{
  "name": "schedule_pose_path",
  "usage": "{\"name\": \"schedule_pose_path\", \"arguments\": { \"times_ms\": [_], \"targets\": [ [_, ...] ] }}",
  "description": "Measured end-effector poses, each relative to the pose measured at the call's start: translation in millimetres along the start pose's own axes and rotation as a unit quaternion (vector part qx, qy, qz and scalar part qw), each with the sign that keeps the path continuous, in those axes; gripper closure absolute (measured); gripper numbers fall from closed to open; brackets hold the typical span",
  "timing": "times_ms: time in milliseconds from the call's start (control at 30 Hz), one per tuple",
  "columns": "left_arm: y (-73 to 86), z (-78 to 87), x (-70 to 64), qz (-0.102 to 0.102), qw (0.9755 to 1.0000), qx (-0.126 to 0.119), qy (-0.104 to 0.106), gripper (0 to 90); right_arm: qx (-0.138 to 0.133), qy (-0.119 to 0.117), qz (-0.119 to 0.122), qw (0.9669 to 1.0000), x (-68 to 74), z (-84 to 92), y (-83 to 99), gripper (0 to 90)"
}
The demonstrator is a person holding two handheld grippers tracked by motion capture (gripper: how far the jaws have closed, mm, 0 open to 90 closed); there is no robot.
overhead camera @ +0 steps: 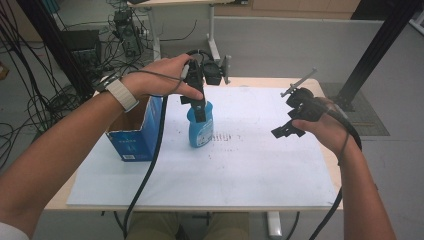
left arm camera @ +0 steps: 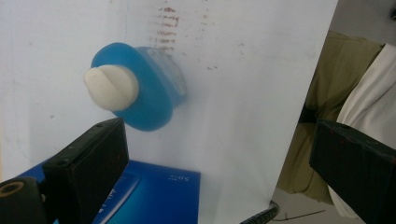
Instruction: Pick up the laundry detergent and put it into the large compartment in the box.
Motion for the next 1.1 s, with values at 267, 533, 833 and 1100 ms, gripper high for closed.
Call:
{"name": "schedule_pose_path", "arguments": {
  "times_ms": [267, 533, 833, 1100],
  "targets": [
    [-2.3, 4.7, 7.2, 0.041, 0.9991, 0.006, -0.002, 6.4, 0.001, -0.001, 0.0, 1.0, -1.0, -1.7, 0.4, 7.8],
    [-2.2, 9.7, 13.9, 0.091, 0.9958, 0.003, -0.002, 7.1, 0.0, -0.002, 0.001, 1.0, -0.6, -2.8, -1.4, 7.8],
    [2.1, 8.8, 25.2, 0.142, 0.9898, 0.003, 0.003, 8.1, 0.0, -0.005, -0.003, 1.0, -2.2, -5.3, -1.2, 7.8],
    [4.2, 5.2, 35.5, 0.172, 0.9851, 0.006, 0.003, 9.3, 0.001, -0.004, -0.004, 1.0, -4.4, -6.8, -0.3, 7.8]
  ]
}}
Point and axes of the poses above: each handheld gripper's, and its own axes: z roughly backward along the jaws, y roughly out of its underside, x roughly to its left, the point moved 9 cm from there along -z, roughly forward along the jaws, and after that the axes turned 14 degrees about -z, right-handed, at the moved point
